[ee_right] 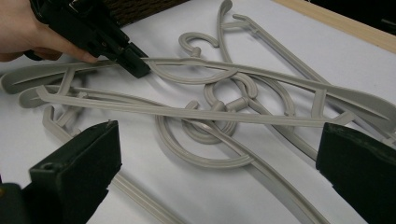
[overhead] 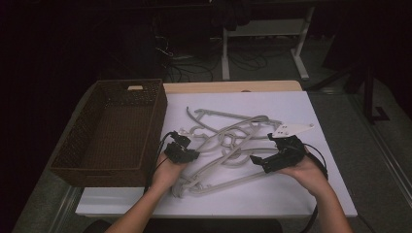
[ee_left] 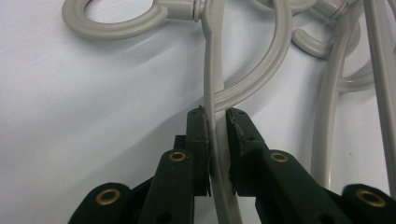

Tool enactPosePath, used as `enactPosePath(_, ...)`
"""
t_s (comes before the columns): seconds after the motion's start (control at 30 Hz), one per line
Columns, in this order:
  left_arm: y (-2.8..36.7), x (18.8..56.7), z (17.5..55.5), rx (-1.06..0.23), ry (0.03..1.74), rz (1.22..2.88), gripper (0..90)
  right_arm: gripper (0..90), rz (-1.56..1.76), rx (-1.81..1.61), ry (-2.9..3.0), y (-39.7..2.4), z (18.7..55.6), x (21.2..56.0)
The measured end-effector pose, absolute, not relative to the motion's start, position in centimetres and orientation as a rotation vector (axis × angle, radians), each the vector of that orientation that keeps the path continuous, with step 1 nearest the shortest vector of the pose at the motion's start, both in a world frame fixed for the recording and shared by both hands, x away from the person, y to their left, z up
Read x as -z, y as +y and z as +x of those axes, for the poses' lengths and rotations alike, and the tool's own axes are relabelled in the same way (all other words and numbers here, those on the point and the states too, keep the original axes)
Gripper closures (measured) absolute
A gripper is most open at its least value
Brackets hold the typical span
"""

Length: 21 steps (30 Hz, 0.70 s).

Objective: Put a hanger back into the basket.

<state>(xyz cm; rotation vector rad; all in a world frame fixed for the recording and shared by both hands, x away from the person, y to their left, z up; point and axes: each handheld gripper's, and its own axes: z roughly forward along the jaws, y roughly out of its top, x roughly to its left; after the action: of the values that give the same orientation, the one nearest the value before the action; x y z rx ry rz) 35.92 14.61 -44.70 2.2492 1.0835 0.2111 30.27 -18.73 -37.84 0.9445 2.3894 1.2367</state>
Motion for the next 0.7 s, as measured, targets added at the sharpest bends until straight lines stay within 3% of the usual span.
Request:
enactPosePath(0.43,15.4,44.1,35.4,-0.219,1.084,2.203,81.8,0.0,0.949,-1.236,2.391,-18.7,30.3,37.9)
enactPosePath(0.7,15.3,41.9,34.6,-0.270,1.021,2.158,81.9,0.0,0.955,-1.245,2.383,-18.9,30.3,37.8)
